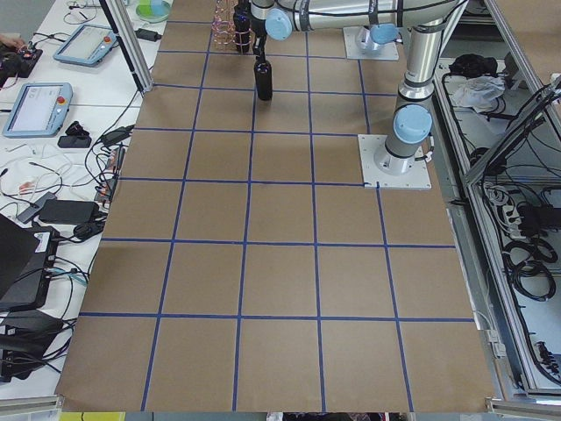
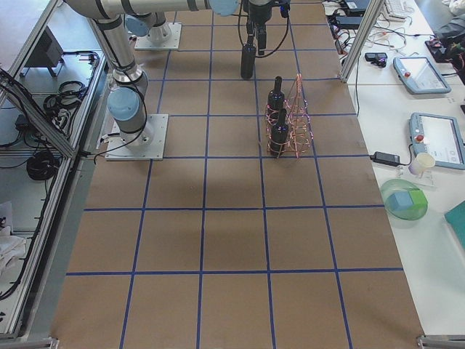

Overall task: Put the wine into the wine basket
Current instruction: 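Carry the bottle with the left gripper toward the table center, then set the bottle upright on the table and open the left gripper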

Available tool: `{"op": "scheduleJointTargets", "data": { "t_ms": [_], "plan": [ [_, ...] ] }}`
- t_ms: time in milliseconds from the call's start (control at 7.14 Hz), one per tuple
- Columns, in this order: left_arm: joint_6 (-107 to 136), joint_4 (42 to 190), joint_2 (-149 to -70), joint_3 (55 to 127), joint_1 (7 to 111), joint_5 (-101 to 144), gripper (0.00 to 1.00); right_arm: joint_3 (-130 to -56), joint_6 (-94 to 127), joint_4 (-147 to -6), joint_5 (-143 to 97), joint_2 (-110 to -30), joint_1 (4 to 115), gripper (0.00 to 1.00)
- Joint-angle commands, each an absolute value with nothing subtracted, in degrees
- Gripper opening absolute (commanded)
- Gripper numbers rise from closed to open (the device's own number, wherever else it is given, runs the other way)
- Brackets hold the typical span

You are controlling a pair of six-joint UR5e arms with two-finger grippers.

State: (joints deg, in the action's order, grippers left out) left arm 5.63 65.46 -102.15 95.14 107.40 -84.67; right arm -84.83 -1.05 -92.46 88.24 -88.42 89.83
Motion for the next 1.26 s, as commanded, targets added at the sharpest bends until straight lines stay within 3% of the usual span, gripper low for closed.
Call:
{"op": "scheduleJointTargets", "data": {
  "t_ms": [0,140,420,700,1120],
  "plan": [
    [5.6,65.7,-102.0,95.2,107.4,-84.6,0.45,-84.9,-1.1,-92.5,88.2,-88.4,89.8,1.00],
    [5.8,66.4,-102.0,95.1,107.4,-84.6,0.99,-84.9,-1.1,-92.4,88.2,-88.4,89.8,1.00],
    [6.4,70.8,-100.4,93.1,106.6,-84.6,1.00,-84.9,-1.1,-92.4,88.2,-88.4,89.8,1.00],
    [6.4,81.1,-98.5,86.3,103.2,-84.8,1.00,-84.9,-1.1,-92.4,88.2,-88.4,89.8,1.00],
    [4.0,87.4,-96.8,82.5,88.9,-88.3,1.00,-84.8,-1.1,-92.8,88.3,-88.5,89.8,1.00]
  ]
}}
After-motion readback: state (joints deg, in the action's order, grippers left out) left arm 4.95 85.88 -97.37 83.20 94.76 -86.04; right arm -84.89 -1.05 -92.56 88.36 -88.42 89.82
